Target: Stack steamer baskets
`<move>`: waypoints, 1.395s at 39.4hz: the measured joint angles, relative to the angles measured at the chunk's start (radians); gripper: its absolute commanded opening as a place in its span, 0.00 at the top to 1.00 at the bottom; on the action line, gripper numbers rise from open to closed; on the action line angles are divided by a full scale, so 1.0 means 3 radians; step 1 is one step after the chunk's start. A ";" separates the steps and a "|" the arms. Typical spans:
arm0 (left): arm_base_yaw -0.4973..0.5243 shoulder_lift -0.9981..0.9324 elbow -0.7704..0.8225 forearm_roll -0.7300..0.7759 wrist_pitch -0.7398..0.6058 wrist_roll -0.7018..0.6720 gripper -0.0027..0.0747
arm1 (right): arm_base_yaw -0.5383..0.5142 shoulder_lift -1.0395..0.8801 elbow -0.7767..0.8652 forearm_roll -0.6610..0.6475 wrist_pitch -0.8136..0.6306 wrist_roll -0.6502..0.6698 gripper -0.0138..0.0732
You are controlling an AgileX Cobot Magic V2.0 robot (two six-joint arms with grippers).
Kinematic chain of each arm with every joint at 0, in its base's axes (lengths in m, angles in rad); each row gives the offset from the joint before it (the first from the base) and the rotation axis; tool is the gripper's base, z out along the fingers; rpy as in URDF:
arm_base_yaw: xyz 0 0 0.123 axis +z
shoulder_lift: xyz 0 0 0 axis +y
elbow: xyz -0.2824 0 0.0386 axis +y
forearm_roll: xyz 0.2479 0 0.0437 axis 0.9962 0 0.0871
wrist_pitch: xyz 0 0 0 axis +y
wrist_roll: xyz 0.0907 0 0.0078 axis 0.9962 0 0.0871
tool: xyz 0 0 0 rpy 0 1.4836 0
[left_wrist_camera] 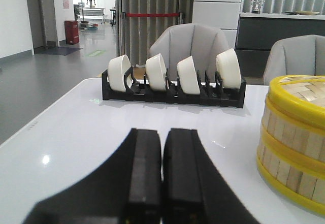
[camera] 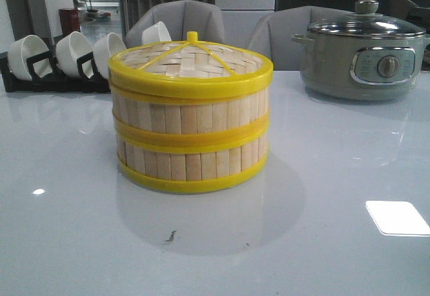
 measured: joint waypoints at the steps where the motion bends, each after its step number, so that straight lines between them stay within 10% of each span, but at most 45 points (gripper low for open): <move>1: 0.0000 0.0000 0.0000 0.0000 0.0000 0.0000 0.85 | 0.0000 0.0000 0.0000 0.0000 0.0000 0.0000 0.76; 35: 0.0000 0.0000 0.0000 0.0000 0.0000 0.0000 0.85 | 0.0000 -0.0095 0.0016 0.0000 0.0000 0.0000 0.78; 55: 0.0000 0.0000 0.0000 0.0000 0.0000 0.0000 0.85 | 0.0000 -0.1262 0.0842 0.0000 0.0009 0.0000 0.78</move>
